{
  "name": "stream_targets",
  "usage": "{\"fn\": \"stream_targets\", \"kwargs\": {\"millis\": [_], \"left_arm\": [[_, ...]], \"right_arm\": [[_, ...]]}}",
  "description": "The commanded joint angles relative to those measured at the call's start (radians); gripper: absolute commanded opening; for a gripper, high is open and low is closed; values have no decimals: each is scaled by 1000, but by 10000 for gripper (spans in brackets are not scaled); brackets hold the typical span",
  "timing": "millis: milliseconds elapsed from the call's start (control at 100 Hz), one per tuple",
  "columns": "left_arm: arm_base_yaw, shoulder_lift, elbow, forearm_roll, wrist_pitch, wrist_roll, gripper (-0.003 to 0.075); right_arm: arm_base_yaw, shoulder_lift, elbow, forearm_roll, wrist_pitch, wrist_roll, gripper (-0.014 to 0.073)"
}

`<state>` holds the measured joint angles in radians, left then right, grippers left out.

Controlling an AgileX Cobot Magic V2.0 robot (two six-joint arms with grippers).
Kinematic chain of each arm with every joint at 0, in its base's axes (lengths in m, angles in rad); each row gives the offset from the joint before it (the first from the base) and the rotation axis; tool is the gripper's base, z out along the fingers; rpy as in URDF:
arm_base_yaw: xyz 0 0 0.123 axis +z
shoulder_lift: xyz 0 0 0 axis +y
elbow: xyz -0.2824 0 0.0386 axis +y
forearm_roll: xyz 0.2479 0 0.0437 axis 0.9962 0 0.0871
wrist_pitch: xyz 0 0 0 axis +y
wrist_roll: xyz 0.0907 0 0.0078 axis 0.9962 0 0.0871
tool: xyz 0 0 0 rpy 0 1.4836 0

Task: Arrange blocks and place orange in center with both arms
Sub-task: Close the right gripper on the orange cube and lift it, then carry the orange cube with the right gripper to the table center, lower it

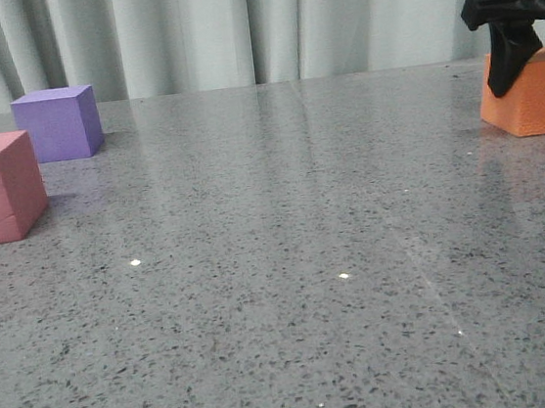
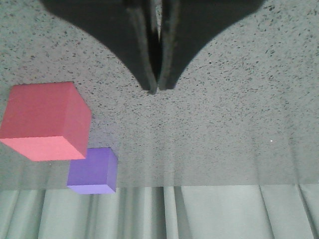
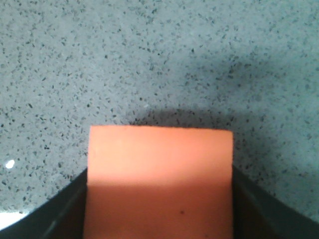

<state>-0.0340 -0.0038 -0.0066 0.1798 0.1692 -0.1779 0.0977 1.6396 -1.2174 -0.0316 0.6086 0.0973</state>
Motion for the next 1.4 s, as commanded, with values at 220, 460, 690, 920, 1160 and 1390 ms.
{"fn": "stream_targets", "kwargs": {"millis": [220,460,690,920,1160,1390], "left_arm": [[2,-33,57,-6,-81,-2,-19],[2,-33,57,-6,-81,-2,-19],[2,-33,57,-6,-81,-2,-19],[2,-33,57,-6,-81,-2,-19],[2,-33,57,-6,-81,-2,-19],[2,-33,57,-6,-81,-2,-19]], "right_arm": [[23,-53,-107,41,30,27,319],[165,-60,-268,44,88,125,319],[317,11,-370,-36,110,283,319],[484,115,-441,-321,184,586,318],[566,206,-497,-361,188,692,318],[576,251,-514,-361,209,728,318]]}}
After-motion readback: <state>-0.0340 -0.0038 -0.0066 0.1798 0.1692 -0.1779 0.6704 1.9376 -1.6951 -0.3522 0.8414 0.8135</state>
